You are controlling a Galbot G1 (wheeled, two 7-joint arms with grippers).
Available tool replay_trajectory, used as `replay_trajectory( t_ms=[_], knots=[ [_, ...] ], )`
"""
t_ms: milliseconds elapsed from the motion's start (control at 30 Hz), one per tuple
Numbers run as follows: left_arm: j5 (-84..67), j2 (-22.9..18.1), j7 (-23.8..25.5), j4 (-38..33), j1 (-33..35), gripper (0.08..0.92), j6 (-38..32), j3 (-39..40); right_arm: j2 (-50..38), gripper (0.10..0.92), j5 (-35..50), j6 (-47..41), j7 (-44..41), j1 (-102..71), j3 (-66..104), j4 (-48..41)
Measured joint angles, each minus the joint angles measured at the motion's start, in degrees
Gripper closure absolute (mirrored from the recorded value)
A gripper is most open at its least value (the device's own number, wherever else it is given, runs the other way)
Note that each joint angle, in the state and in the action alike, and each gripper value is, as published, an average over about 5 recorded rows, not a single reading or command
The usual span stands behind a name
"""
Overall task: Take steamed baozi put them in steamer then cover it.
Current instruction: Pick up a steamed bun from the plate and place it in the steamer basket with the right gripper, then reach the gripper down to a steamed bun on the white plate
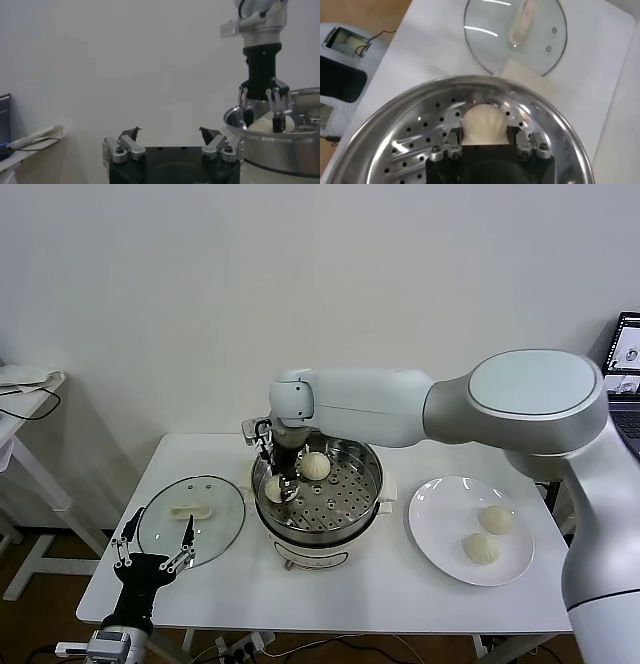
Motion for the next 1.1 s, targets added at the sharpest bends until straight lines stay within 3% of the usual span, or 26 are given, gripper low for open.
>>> replay_trajectory(
  t_ms=[267, 367, 600, 833, 1100],
  knots=[
    [0.0, -0.16, -0.07, -0.21, 0.37, 0.177, -0.08, -0.65, -0.34, 0.241, -0.5, -0.02, 1.07, -0.49, 0.41, 0.56],
    [0.0, -0.33, -0.08, -0.49, 0.66, 0.177, -0.1, -0.9, -1.81, 0.208, -0.88, -0.18, 1.05, 0.55, 0.8, 2.35],
    [0.18, -0.56, -0.12, -0.91, 0.89, 0.177, -0.1, -0.6, -10.58, 0.203, -2.33, 0.04, -0.46, 5.99, 1.41, 10.72],
    [0.49, -0.52, -0.13, -1.04, 0.9, 0.177, -0.09, 0.13, -25.42, 0.203, -6.09, 2.46, -4.98, 12.54, -0.09, 18.55],
    [1.06, -0.7, -0.13, -1.15, 1.2, 0.177, -0.16, 0.71, -42.51, 0.203, -14.12, 7.06, -8.48, 13.45, -3.55, 21.83]
  ],
)
